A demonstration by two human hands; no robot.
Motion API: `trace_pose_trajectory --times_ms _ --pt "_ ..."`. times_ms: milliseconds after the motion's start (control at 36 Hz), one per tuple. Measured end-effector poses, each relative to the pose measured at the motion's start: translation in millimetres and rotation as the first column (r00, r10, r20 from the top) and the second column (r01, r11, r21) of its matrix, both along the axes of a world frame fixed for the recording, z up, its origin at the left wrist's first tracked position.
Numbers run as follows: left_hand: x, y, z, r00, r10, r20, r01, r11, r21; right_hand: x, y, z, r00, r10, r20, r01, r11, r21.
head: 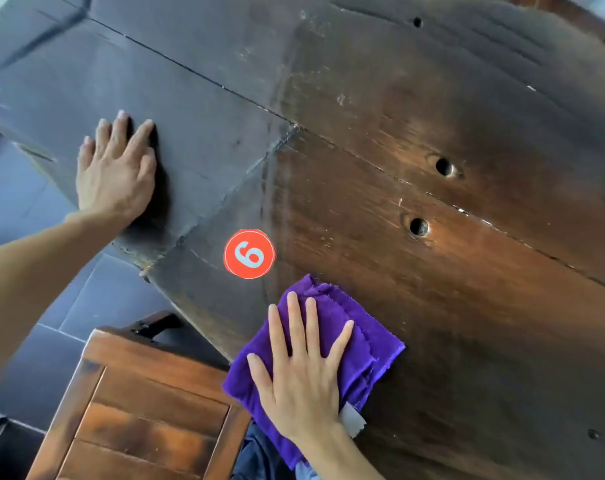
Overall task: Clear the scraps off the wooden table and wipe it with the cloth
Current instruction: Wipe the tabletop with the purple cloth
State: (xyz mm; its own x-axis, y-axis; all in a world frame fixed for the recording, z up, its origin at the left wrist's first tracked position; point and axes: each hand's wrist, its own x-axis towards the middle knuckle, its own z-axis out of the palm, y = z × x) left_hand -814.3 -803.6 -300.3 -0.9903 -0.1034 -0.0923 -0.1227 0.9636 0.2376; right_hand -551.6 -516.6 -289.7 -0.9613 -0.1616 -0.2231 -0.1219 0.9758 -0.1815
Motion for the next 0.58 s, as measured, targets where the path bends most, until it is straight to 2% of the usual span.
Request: trace_pose_trajectory --times_ms 111,361,583 --pt "-11.3 0.1 1.8 1.0 -0.025 0.011 0.025 0.999 -0.027 -60.9 -25.2 -4.2 0.999 0.036 -0.033 -0.037 0.999 -0.036" --pt "-49.5 4.2 -2.0 0.997 0.038 0.062 -0.038 0.999 0.001 -214.2 -30.1 -9.5 0.98 0.156 -0.124 -0.158 0.987 -0.008" --pt "-48.3 7.7 -6.9 0.997 0.079 -0.004 -0.08 0.996 -0.043 -357.2 -9.1 -11.3 0.976 0.179 -0.121 -0.176 0.984 0.031"
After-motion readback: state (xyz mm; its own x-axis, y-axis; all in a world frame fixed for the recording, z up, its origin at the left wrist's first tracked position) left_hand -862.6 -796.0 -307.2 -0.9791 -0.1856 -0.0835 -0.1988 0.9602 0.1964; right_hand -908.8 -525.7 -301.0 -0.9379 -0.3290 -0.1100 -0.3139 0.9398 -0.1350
